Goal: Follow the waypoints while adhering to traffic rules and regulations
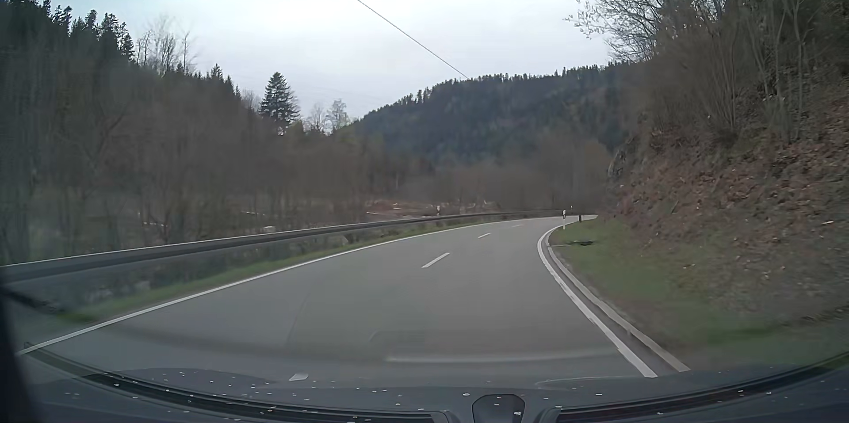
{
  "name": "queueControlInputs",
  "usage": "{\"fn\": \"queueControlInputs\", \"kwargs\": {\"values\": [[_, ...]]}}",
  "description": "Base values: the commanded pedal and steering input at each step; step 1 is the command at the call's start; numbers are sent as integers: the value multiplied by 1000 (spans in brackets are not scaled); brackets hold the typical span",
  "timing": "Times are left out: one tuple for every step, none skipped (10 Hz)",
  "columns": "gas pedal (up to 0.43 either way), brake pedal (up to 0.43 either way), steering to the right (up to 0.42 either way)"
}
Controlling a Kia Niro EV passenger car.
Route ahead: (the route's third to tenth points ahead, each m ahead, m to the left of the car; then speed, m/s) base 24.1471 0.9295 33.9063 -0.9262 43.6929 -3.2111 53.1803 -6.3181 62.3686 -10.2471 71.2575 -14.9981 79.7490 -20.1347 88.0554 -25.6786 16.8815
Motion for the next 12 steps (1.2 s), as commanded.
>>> {"fn": "queueControlInputs", "kwargs": {"values": [[0,0,34],[0,0,35],[0,0,35],[0,0,36],[0,0,37],[0,0,38],[0,0,40],[0,0,41],[0,0,41],[0,0,41],[0,0,41],[0,0,40]]}}
